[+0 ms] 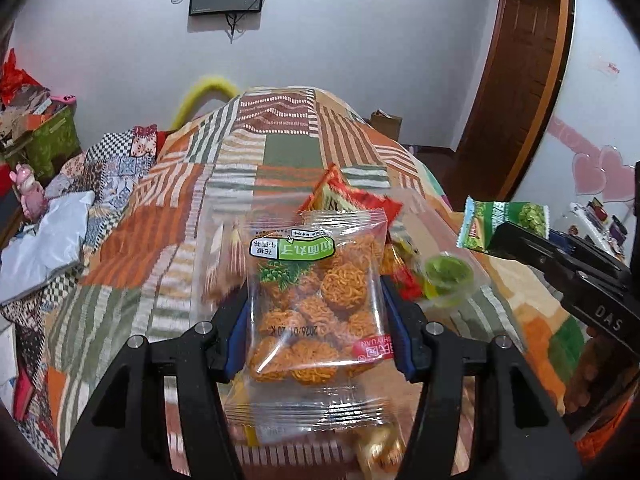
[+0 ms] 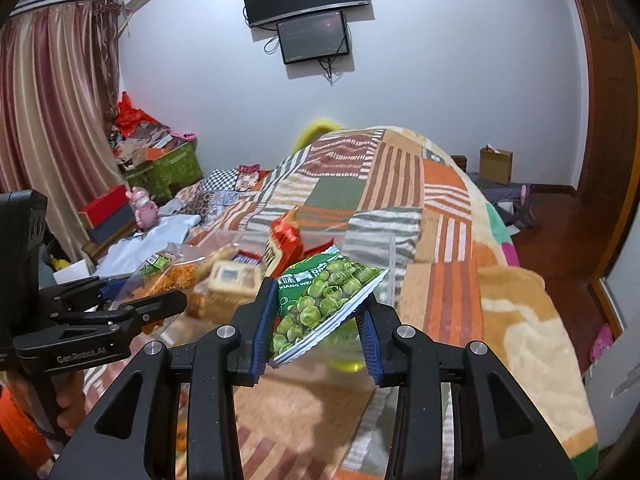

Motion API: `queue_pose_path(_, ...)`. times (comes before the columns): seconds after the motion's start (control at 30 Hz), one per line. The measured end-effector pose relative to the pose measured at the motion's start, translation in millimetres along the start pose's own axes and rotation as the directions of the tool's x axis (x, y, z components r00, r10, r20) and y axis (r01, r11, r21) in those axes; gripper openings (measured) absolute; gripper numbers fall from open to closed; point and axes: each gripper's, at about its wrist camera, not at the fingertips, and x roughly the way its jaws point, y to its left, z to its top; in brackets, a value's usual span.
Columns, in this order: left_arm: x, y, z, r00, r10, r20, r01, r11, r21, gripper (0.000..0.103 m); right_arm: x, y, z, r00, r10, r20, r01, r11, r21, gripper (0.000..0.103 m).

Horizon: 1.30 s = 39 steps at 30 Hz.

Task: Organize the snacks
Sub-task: 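Carry both bags over the clear box and open both tools to drop them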

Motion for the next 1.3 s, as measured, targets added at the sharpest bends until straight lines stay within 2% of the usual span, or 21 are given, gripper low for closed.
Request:
queue_pose_path(0.13, 17, 3, 16, 1.0, -0.002, -0.007, 0.002, 1.0, -0.01, 0.057, 10, -5, 10, 1.0, -0.022, 0.006, 0.022, 1.0, 0.001, 0.035)
queue_pose_path(0.3, 34, 8, 28, 0.999, 0.03, -0.012, -0.031, 0.999, -0.009, 0.057, 24, -11, 14, 0.999, -0.037, 0.002, 0.037, 0.999, 0.015, 0.035)
queue_pose_path(0.6, 61, 26, 34, 0.997, 0.073, -0.039, -0.074, 0.997, -0.031, 0.057, 66, -21, 13, 0.995, -0.071, -0.071, 0.072, 0.997, 0.016, 0.035)
queue_pose_path(0.77, 69, 27, 35, 0.996, 0.089, -0.023, -0.09, 0.995, -0.036, 0.057, 83, -26, 16, 0.99, -0.105, -0.097, 0.105, 0.994, -0.002, 0.035)
queue_pose_path(0.9, 75, 27, 36, 0.995, 0.096, -0.024, -0.096, 0.995, -0.034, 0.058, 93, -28, 16, 0.988, -0.095, -0.12, 0.096, 0.995, 0.003, 0.035)
queue_pose_path(1.0, 76, 25, 36, 0.993, 0.113, -0.015, -0.114, 0.993, -0.026, 0.061, 96, -25, 14, 0.987, -0.102, -0.127, 0.1, 0.995, -0.019, 0.036)
queue_pose_path(1.13, 76, 22, 33, 0.992, 0.129, -0.015, -0.129, 0.992, -0.012, 0.07, 96, -21, 13, 0.983, -0.113, -0.143, 0.108, 0.993, -0.047, 0.037)
queue_pose_path(1.3, 63, 17, 27, 0.993, 0.114, -0.01, -0.114, 0.994, 0.001, 0.075, 87, -19, 14, 0.985, -0.11, -0.131, 0.104, 0.993, -0.052, 0.046)
